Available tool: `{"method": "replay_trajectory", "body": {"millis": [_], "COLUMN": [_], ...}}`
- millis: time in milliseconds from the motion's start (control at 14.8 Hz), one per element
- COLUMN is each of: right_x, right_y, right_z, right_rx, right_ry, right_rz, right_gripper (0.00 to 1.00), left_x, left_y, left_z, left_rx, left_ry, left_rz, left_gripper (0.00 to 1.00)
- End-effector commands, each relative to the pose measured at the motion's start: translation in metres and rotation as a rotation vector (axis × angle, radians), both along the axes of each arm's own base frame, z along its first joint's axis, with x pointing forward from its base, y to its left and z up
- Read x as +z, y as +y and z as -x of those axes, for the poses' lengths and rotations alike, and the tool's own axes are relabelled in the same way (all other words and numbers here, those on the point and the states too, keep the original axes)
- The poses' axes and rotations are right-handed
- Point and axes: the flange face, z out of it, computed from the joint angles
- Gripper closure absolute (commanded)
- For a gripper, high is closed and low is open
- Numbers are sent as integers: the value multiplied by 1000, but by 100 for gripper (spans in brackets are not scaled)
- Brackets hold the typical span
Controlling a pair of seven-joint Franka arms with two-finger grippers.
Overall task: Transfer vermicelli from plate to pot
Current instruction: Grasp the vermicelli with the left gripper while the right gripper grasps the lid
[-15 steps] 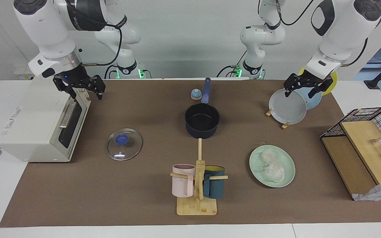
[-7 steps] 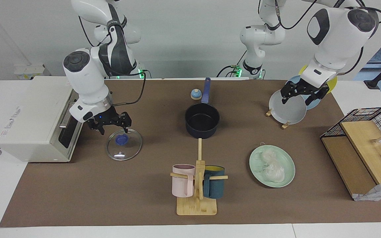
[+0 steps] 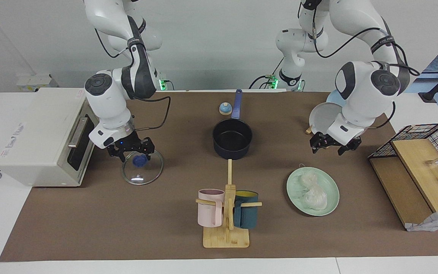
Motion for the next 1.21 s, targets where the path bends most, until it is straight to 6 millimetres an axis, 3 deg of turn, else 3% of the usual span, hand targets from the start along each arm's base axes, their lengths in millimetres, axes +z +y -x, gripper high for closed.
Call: {"method": "replay_trajectory", "body": {"millis": [0, 135, 337, 674, 741, 808, 943, 1010, 1145], "right_x": [-32, -54, -62, -68, -69, -71, -73, -74, -74], "right_y": [-2, -3, -3, -8, -8, -9, -10, -13, -12], "right_z": [12, 11, 12, 13, 14, 16, 17, 17, 19], "right_rx": [42, 37, 31, 37, 45, 62, 108, 110, 112], "right_ry": [-5, 3, 19, 32, 36, 46, 49, 52, 61], "right_rz": [-9, -12, -13, -11, -10, -7, -3, -3, -2], "right_gripper": [0, 0, 0, 0, 0, 0, 4, 4, 5], "left_x": [-24, -52, -90, -122, -126, -127, -127, -125, -117], "left_y": [-5, -18, -24, -23, -24, -24, -25, -24, -22], "left_z": [-17, -24, -34, -46, -48, -48, -47, -48, -50], "left_rx": [-22, -42, -70, -130, -130, -130, -136, -138, -143], "left_ry": [-39, -36, -55, -75, -99, -104, -102, -99, -75], "left_rz": [-14, -17, -35, -39, -33, -32, -31, -31, -31], "left_gripper": [0, 0, 0, 0, 4, 26, 94, 100, 100]}}
